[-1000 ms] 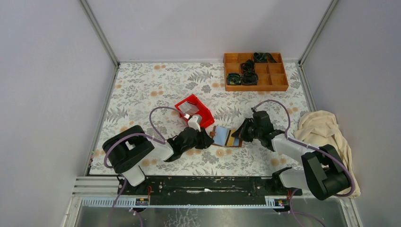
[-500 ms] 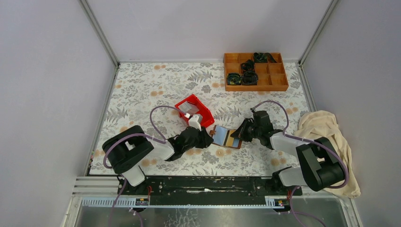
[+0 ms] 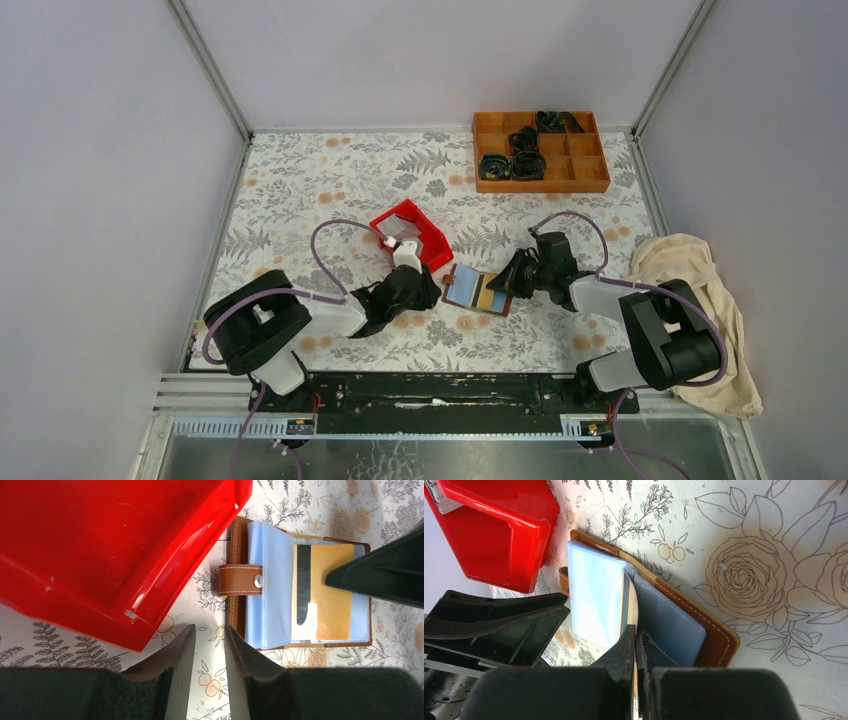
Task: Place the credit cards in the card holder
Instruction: Insert the credit card into the card holder.
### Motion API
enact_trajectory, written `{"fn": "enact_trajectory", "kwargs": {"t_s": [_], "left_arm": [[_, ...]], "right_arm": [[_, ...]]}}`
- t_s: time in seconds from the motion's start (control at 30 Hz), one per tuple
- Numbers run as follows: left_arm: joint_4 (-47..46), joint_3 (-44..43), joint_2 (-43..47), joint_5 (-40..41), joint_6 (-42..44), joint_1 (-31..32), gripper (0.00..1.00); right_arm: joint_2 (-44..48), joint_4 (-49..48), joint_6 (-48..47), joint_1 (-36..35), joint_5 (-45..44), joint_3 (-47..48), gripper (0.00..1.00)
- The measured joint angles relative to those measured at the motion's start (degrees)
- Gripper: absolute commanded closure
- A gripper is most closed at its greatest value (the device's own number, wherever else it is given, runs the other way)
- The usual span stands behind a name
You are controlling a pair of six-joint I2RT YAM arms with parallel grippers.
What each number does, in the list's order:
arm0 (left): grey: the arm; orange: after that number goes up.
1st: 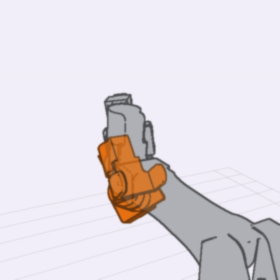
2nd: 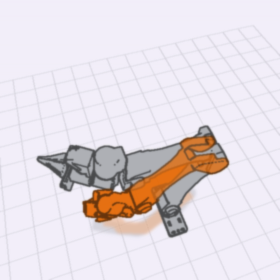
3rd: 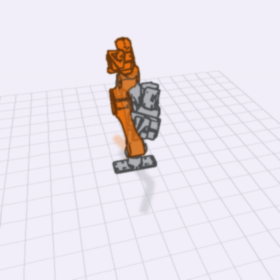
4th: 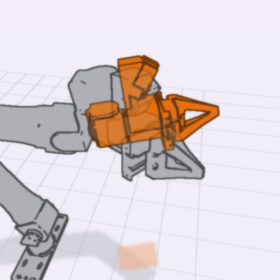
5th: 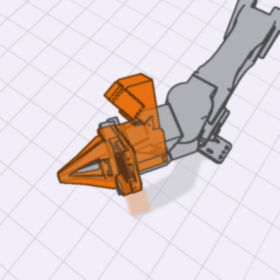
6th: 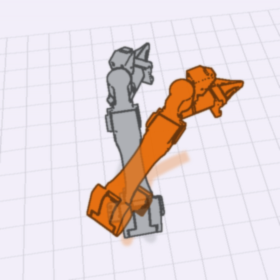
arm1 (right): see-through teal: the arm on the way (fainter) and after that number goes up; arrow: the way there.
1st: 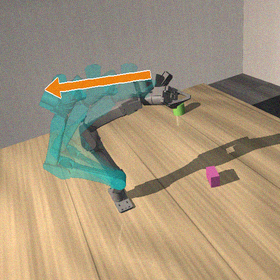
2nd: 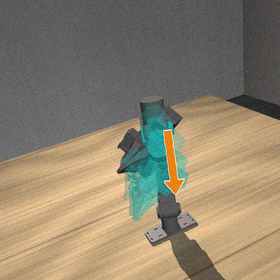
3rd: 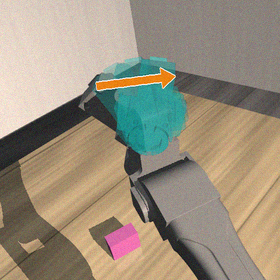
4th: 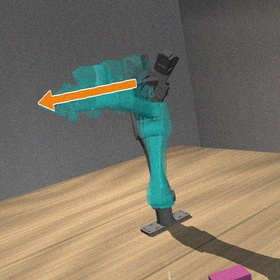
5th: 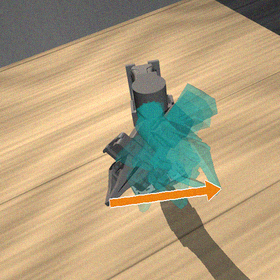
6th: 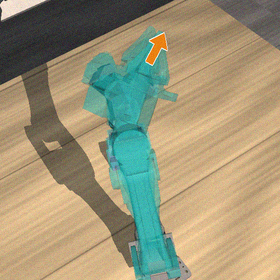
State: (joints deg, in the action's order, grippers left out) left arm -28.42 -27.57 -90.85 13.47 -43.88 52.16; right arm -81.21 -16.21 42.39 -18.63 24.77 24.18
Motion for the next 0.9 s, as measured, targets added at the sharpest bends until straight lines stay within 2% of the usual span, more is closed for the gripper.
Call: {"fn": "enact_trajectory", "kwargs": {"t_s": [0.9], "left_arm": [[4.22,-8.41,-6.91,6.54,3.1,2.95,0.71]], "right_arm": [[-1.95,0.35,-2.25,0.42,0.79,1.22,1.0]]}}
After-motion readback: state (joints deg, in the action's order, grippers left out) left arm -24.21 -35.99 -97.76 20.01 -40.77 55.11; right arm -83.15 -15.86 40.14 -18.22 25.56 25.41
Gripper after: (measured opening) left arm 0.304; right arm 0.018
